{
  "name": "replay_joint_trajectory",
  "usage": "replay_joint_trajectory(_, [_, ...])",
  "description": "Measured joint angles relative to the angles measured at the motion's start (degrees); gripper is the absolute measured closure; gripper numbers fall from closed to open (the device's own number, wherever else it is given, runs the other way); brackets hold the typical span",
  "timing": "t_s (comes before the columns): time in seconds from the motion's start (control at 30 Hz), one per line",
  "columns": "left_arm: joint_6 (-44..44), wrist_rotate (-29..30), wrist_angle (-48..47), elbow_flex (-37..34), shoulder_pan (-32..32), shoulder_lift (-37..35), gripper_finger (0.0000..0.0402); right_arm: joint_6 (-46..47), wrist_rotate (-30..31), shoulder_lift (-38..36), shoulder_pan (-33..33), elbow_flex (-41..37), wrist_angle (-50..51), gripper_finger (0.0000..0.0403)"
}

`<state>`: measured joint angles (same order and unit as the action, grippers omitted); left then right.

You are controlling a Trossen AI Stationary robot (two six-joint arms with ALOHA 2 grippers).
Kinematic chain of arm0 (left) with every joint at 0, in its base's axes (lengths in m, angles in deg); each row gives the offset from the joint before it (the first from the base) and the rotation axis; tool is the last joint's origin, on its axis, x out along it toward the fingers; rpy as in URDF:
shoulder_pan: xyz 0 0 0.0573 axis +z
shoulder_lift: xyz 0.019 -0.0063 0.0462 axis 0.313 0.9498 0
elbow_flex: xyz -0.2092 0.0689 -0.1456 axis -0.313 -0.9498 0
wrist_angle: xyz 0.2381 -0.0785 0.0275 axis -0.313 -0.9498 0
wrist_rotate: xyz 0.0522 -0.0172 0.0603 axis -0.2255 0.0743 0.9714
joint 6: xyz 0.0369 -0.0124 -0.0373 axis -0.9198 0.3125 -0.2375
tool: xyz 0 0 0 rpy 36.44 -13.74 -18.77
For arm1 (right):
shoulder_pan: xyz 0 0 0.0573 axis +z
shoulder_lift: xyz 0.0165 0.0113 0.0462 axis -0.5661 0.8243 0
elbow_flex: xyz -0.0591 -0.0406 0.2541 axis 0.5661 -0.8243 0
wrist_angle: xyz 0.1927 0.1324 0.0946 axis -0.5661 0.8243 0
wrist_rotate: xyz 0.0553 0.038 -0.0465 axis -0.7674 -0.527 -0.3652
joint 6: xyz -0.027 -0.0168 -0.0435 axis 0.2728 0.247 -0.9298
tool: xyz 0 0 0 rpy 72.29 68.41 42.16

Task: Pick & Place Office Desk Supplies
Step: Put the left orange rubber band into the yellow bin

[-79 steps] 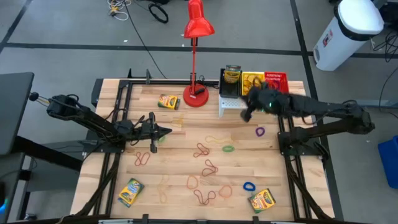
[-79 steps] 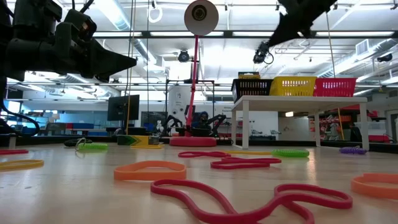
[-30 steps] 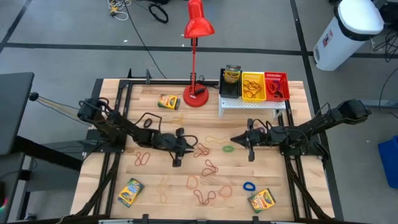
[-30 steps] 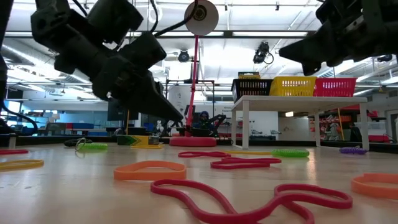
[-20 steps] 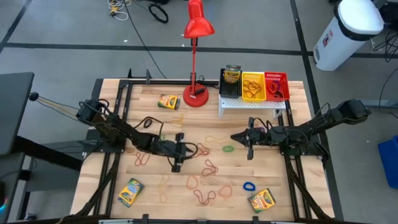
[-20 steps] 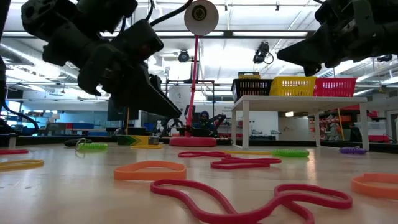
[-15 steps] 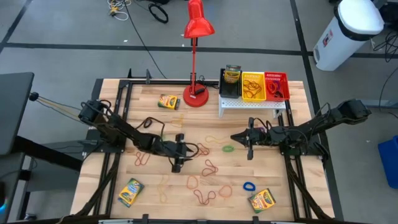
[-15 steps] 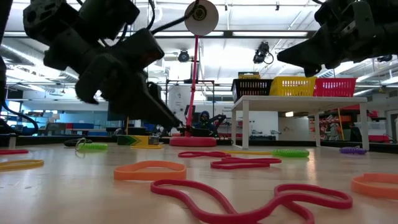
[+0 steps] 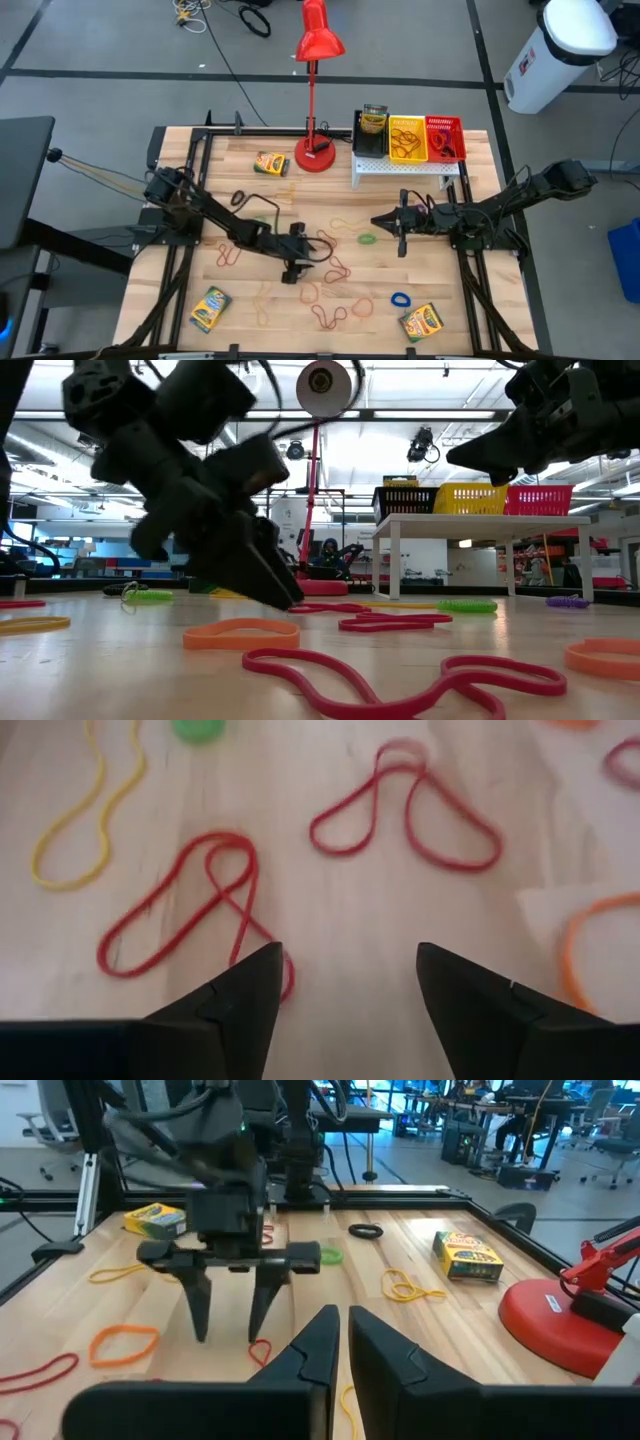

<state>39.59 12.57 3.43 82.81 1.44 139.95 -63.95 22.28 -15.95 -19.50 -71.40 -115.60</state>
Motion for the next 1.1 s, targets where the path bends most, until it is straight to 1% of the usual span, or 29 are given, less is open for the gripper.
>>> replay_joint_trajectory(0.1, [0.3, -0.7, -3.3, 3.2, 0.0, 2.0, 0.0164, 0.0, 0.0, 0.0, 0.0, 0.0, 0.9, 0.0365])
replay_joint_trajectory(0.3, [-1.8, -8.6, -4.9, 6.3, -0.6, 3.3, 0.0164, 0.0, 0.0, 0.0, 0.0, 0.0, 1.5, 0.0365])
replay_joint_trajectory(0.4, [-1.8, -10.8, -4.9, 6.8, -1.6, 3.1, 0.0164, 0.0, 0.0, 0.0, 0.0, 0.0, 1.4, 0.0365])
replay_joint_trajectory(0.57, [-4.1, -10.4, -5.1, 6.9, -3.8, 3.0, 0.0166, 0.0, 0.0, 0.0, 0.0, 0.0, 1.5, 0.0365])
replay_joint_trajectory(0.67, [-4.4, -9.0, -6.7, 6.9, -4.4, 3.0, 0.0177, 0.0, 0.0, 0.0, 0.0, 0.0, 1.5, 0.0365])
replay_joint_trajectory(0.77, [-4.4, -7.9, -8.4, 6.9, -4.2, 2.9, 0.0201, 0.0, 0.0, 0.0, 0.0, 0.0, 1.5, 0.0365])
replay_joint_trajectory(0.87, [-4.5, -8.6, -8.6, 6.9, -3.8, 2.9, 0.0241, 0.0, 0.0, 0.0, 0.0, 0.0, 1.5, 0.0365])
replay_joint_trajectory(1.0, [-5.9, -11.5, -9.7, 7.0, -3.7, 2.8, 0.0316, 0.0, 0.0, 0.0, 0.0, 0.0, 1.5, 0.0365])
replay_joint_trajectory(1.1, [-8.3, -11.9, -11.1, 7.1, -3.7, 2.8, 0.0378, 0.0, 0.0, 0.0, 0.0, 0.0, 1.5, 0.0365])
